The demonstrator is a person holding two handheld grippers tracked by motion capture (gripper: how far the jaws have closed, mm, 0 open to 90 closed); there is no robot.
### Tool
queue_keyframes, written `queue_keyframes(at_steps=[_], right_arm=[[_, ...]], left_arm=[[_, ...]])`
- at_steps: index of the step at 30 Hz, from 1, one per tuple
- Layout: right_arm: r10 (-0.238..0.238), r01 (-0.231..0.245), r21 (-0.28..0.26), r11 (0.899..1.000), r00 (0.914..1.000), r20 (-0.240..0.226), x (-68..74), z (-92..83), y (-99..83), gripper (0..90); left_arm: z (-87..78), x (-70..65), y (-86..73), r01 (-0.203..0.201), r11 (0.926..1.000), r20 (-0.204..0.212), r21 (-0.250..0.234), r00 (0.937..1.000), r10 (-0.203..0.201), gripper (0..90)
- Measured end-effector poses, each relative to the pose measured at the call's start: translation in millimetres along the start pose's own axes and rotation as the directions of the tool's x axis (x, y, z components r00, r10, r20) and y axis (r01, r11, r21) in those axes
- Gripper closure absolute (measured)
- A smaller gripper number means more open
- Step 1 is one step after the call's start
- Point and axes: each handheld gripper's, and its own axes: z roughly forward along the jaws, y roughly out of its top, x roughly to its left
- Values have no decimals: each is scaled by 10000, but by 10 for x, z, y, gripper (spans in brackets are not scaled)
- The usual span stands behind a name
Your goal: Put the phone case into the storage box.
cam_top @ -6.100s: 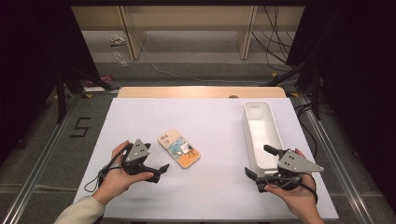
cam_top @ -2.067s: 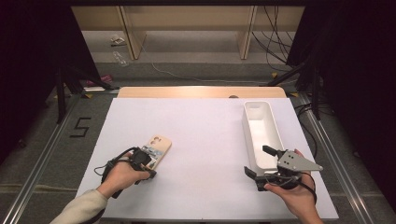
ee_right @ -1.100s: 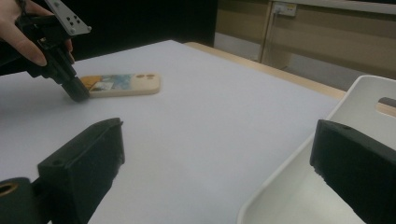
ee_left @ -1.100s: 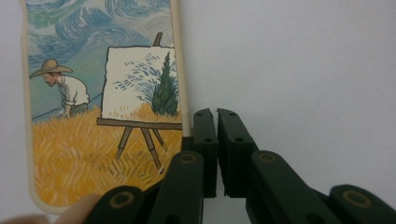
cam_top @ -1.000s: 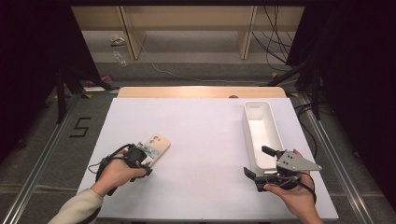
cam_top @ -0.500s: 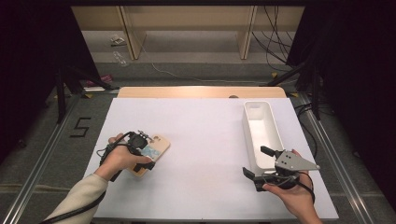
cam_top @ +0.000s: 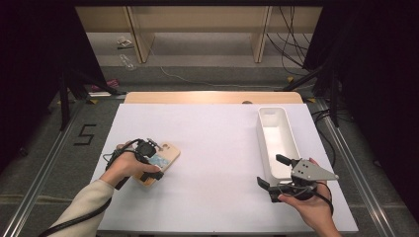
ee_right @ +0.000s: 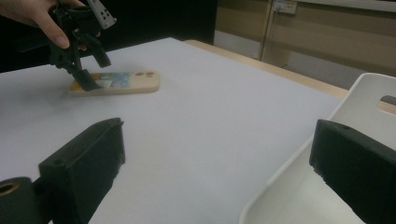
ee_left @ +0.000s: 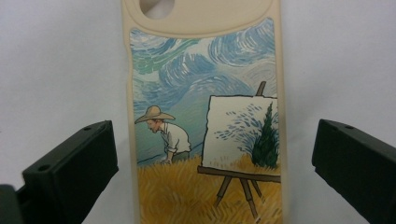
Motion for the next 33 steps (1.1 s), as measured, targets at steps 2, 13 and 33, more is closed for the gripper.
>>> queue_keyframes(at_steps=[2, 13, 33], right_arm=[[4, -4, 13, 10000, 10000, 8, 0, 1, 0, 42], [22, -22, 7, 10000, 10000, 3, 0, 1, -1, 42], [31, -31, -1, 10000, 10000, -7, -2, 6, -3, 43]], left_arm=[[10, 2, -1, -91, 10000, 68, 34, 9999, 91, 0], [57, 38, 11, -116, 9996, 103, 271, 9999, 113, 0], [134, 80, 25, -94, 9988, 372, 481, 9993, 76, 6]])
